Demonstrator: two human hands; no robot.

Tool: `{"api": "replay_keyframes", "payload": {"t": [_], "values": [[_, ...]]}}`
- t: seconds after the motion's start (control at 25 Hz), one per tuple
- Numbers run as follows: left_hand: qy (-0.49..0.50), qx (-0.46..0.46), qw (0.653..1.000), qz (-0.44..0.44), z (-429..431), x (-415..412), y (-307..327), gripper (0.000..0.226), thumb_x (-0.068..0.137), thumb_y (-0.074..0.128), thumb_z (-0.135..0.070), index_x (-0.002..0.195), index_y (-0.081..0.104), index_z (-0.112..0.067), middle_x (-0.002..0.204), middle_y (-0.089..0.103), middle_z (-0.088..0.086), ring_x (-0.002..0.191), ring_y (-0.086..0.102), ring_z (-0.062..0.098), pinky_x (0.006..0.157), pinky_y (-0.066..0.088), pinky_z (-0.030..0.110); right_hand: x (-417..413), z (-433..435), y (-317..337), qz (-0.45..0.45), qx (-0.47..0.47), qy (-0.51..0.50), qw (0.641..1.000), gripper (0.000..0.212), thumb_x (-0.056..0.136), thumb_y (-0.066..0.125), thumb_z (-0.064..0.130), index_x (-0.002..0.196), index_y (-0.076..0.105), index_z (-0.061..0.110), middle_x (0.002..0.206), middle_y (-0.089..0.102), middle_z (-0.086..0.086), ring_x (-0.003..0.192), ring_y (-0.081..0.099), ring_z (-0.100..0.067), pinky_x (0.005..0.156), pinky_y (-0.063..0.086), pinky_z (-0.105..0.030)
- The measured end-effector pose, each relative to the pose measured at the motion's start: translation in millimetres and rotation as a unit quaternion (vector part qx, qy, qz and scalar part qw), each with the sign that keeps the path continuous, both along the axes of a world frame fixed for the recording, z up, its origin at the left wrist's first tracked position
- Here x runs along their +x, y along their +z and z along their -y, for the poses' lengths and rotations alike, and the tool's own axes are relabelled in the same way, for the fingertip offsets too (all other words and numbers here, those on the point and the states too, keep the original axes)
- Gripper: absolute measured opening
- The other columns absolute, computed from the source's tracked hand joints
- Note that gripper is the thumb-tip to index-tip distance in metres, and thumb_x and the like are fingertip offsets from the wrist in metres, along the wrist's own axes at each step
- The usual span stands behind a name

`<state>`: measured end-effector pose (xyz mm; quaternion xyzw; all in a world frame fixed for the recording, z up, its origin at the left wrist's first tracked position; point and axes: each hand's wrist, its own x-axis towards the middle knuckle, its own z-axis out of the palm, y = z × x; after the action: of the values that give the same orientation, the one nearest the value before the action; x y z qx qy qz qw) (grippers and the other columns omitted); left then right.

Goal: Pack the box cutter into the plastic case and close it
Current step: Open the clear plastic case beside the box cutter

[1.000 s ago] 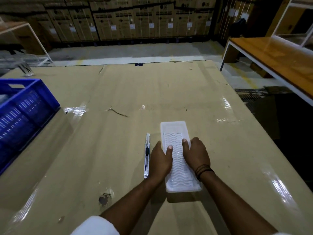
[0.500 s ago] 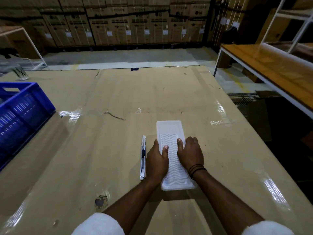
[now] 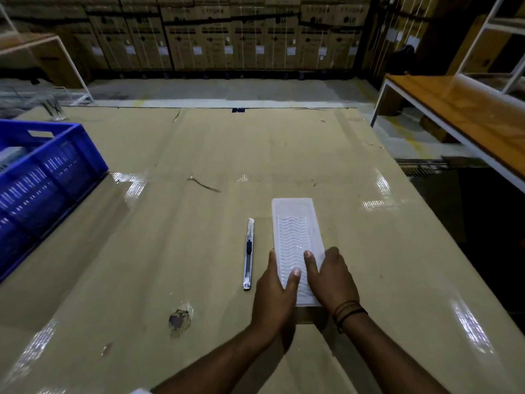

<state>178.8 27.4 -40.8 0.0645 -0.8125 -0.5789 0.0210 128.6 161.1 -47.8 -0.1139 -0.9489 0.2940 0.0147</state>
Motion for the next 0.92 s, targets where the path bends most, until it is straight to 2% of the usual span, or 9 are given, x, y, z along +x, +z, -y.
{"api": "replay_keyframes", "payload": {"t": [0.08,0.16,0.28,0.4,0.56,0.68,0.76,0.84,0.92], "values": [[0.013,0.034,0.999,-0.001,-6,7,-3,0.055,0.101,0.063,-0.036,0.149,0.037,-0.035,0.124,0.059,-0.027,0.094,0.054,-0.037,0.077,0.041,-0.009,3,2,0,-0.012,0.032,-0.013,0.999,0.056,0.094,0.039,0.064,0.108,0.049,0.011,0.110,0.059,-0.012,0.093,0.065,-0.032,0.068,0.047,-0.035],[0.021,0.039,0.999,0.004,-9,6,-5,0.059,0.101,0.063,-0.034,0.154,0.038,-0.027,0.127,0.059,-0.025,0.095,0.052,-0.038,0.078,0.039,-0.009,2,3,1,-0.032,0.065,-0.024,0.997,0.057,0.093,0.038,0.066,0.106,0.050,0.012,0.108,0.059,-0.010,0.091,0.065,-0.030,0.068,0.051,-0.036],[0.013,0.039,0.999,0.001,-8,5,-9,0.067,0.101,0.063,-0.034,0.159,0.030,-0.027,0.127,0.049,-0.036,0.097,0.046,-0.042,0.083,0.036,-0.011,5,5,2,-0.065,0.077,-0.034,0.994,0.054,0.093,0.040,0.064,0.104,0.052,0.012,0.105,0.058,-0.009,0.092,0.063,-0.029,0.069,0.052,-0.037],[0.014,0.040,0.999,0.003,-6,5,-12,0.069,0.100,0.062,-0.040,0.160,0.030,-0.029,0.135,0.051,-0.035,0.104,0.051,-0.033,0.102,0.047,0.005,8,6,4,-0.081,0.098,-0.033,0.991,0.053,0.093,0.042,0.062,0.104,0.053,0.011,0.104,0.057,-0.010,0.093,0.060,-0.028,0.069,0.051,-0.036],[-0.027,0.057,0.998,0.005,3,2,-16,0.068,0.096,0.069,-0.038,0.153,0.033,-0.038,0.130,0.052,-0.040,0.108,0.053,-0.032,0.087,0.045,-0.004,4,8,11,-0.059,0.162,-0.004,0.985,0.059,0.095,0.039,0.062,0.106,0.057,0.007,0.109,0.057,-0.013,0.097,0.058,-0.030,0.070,0.051,-0.038],[-0.065,0.097,0.993,0.018,16,-2,-26,0.077,0.091,0.071,-0.044,0.157,0.033,-0.032,0.146,0.054,-0.024,0.121,0.057,-0.018,0.094,0.050,0.005,4,15,21,-0.025,0.207,0.019,0.978,0.074,0.090,0.032,0.073,0.118,0.054,0.007,0.115,0.057,-0.013,0.102,0.057,-0.028,0.075,0.050,-0.038],[-0.057,0.175,0.981,0.058,20,-5,-28,0.076,0.091,0.069,-0.047,0.157,0.036,-0.031,0.156,0.051,-0.013,0.129,0.058,-0.005,0.102,0.051,0.015,5,24,29,-0.003,0.231,0.026,0.973,0.095,0.081,0.029,0.085,0.125,0.050,0.004,0.119,0.056,-0.014,0.103,0.056,-0.029,0.078,0.049,-0.038],[-0.039,0.287,0.952,0.100,21,-6,-23,0.057,0.097,0.055,-0.049,0.151,0.046,-0.032,0.154,0.056,-0.007,0.133,0.060,0.006,0.111,0.049,0.028,3,34,37,0.031,0.240,0.024,0.970,0.116,0.069,0.028,0.095,0.134,0.042,0.000,0.124,0.053,-0.016,0.105,0.055,-0.031,0.080,0.046,-0.040],[-0.031,0.361,0.924,0.127,22,-10,-16,0.050,0.104,0.039,-0.051,0.146,0.053,-0.028,0.138,0.070,-0.007,0.130,0.065,0.013,0.114,0.046,0.037,0,43,45,0.084,0.239,0.018,0.967,0.134,0.057,0.029,0.101,0.144,0.032,-0.002,0.130,0.050,-0.017,0.110,0.052,-0.032,0.079,0.042,-0.042]]}}
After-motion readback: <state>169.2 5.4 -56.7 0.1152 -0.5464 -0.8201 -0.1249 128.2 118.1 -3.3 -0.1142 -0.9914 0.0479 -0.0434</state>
